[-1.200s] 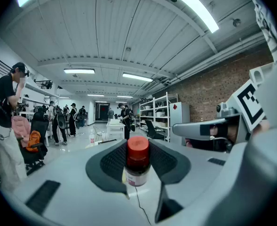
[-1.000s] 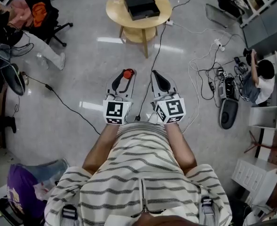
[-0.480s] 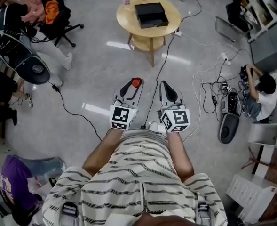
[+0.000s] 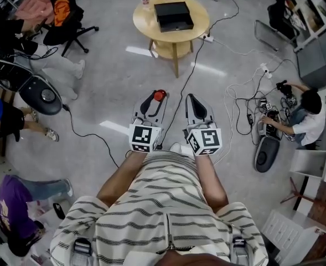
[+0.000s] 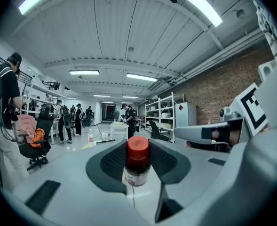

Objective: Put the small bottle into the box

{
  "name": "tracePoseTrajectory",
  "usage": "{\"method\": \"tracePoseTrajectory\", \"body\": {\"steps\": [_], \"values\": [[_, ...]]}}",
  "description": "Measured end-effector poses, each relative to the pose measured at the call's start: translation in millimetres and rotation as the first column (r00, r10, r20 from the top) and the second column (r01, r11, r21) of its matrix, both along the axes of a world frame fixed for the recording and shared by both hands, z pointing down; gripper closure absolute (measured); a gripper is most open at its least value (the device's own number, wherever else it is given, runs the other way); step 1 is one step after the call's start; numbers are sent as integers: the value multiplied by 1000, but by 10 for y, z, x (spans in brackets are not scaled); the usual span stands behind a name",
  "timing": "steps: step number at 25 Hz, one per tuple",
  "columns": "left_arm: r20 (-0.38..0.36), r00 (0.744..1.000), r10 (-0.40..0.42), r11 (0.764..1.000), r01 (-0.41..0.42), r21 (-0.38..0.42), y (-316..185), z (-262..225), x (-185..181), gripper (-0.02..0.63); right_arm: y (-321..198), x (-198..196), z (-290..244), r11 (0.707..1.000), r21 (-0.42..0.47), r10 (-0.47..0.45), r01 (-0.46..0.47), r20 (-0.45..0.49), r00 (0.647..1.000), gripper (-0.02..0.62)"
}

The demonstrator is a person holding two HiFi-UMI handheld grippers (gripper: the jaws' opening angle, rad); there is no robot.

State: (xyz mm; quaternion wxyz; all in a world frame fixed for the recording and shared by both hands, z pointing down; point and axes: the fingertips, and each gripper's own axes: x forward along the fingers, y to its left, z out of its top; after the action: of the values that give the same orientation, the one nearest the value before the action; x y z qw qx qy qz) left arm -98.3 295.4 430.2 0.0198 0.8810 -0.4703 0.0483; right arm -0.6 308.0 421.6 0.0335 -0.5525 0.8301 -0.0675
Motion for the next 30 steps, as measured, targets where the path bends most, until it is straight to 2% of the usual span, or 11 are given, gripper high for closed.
{"method": "tracePoseTrajectory", "body": {"steps": [8,15,19,30], "values": [[9,1000,1,1000,0,-7,37,20,321,456,-40,253,8,1000,9,-1,1,6,1000,577],[17,1000,-24,1000,24,-14,-199,122,331,456,-339,208,84,1000,7,-24,24,7,1000,577],[6,1000,-28,999,28,-19,-504,190,340,456,-647,234,109,1000,7,-26,26,-9,1000,577],[1,1000,-20,1000,20,-21,-1795,174,460,456,-1859,433,126,1000,-22,9,-10,-35,999,577]]}}
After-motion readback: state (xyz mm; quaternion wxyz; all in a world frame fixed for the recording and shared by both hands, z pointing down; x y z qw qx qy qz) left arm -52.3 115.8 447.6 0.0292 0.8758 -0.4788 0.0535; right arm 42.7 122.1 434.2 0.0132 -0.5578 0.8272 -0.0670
